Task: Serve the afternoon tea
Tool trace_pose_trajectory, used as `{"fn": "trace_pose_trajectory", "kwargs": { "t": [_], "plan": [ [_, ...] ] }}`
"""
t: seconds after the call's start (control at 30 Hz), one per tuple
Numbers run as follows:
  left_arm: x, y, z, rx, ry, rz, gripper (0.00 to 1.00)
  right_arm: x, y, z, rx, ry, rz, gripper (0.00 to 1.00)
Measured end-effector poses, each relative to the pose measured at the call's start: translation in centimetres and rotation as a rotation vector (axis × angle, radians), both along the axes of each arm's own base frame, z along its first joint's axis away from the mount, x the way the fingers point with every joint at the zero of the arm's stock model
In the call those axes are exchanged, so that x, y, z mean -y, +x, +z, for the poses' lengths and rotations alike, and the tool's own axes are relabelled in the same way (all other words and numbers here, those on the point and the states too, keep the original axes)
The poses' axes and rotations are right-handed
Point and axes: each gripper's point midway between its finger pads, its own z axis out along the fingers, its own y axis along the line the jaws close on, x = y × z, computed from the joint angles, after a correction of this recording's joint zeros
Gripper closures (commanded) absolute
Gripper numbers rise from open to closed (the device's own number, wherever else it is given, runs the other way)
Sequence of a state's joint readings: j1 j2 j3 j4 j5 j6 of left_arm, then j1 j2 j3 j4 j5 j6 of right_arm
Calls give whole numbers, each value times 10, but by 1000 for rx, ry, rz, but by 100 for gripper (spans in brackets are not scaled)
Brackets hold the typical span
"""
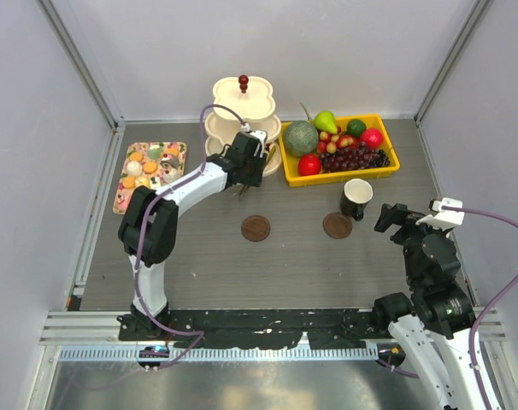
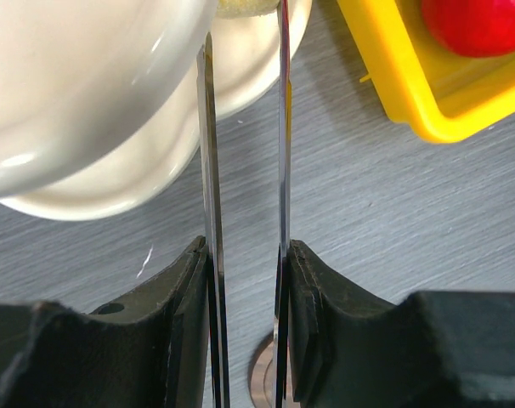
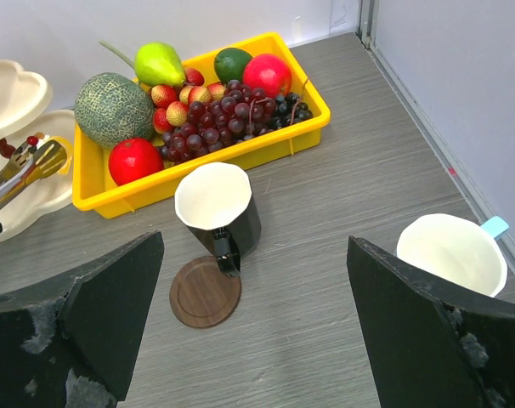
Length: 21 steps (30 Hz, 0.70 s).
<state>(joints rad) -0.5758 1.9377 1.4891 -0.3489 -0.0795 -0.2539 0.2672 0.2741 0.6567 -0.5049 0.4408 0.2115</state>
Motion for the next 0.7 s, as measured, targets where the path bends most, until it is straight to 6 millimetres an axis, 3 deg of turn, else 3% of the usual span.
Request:
{"fn": "trace_pose_trajectory", "kwargs": {
  "t": [0.33,0.7],
  "plan": [
    [4,3,-7,-29,4,5,60,1,0,0,0,0,-3,4],
    [7,-4,-15,-83,-5,-5,46,2,-2,2,15,3,-6,4]
  ]
}}
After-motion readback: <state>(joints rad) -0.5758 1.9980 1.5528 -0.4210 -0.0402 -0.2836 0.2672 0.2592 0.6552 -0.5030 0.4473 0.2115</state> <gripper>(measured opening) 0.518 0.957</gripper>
